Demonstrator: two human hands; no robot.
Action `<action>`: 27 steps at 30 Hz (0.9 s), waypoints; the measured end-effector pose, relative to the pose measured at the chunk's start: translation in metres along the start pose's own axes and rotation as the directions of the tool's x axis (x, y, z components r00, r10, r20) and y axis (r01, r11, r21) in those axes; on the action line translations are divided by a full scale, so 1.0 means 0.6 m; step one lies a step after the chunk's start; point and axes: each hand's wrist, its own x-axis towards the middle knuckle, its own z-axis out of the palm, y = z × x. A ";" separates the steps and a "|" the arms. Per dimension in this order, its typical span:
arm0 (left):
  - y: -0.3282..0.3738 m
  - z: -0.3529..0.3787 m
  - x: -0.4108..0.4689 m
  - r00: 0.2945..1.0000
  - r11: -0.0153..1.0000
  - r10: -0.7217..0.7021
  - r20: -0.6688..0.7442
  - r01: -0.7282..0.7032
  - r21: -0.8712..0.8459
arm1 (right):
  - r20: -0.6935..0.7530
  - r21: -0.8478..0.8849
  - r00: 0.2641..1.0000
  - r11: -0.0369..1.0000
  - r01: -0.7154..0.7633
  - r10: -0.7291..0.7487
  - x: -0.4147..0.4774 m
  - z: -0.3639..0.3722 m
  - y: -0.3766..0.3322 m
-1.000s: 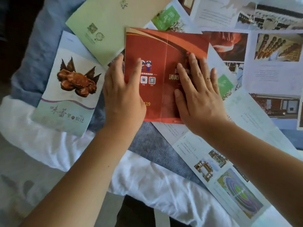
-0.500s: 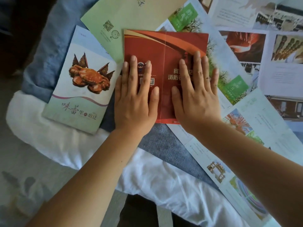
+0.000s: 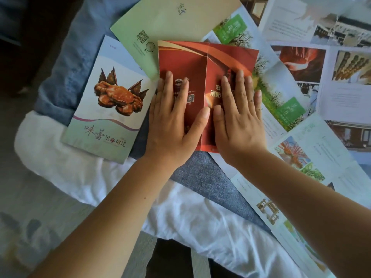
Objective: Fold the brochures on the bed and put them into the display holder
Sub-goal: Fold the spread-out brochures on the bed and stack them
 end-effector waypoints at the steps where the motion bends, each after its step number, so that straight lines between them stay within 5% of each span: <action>1: -0.003 0.000 0.000 1.000 0.998 0.013 0.008 -0.013 0.064 | -0.001 0.001 1.000 1.000 -0.002 0.002 0.001 -0.003 0.003; 9: 0.015 0.013 0.046 0.994 0.933 0.051 -0.094 -0.014 0.360 | -0.040 0.047 0.997 0.997 -0.067 0.069 0.039 -0.016 -0.008; 18: -0.003 0.018 0.067 0.996 0.985 0.022 -0.083 -0.007 0.174 | 0.031 0.016 0.985 0.985 -0.172 0.172 0.067 -0.003 -0.015; 27: 0.007 0.009 0.069 0.999 0.985 -0.007 -0.054 0.016 0.172 | 0.074 0.037 0.993 0.994 -0.099 0.096 0.064 -0.013 -0.013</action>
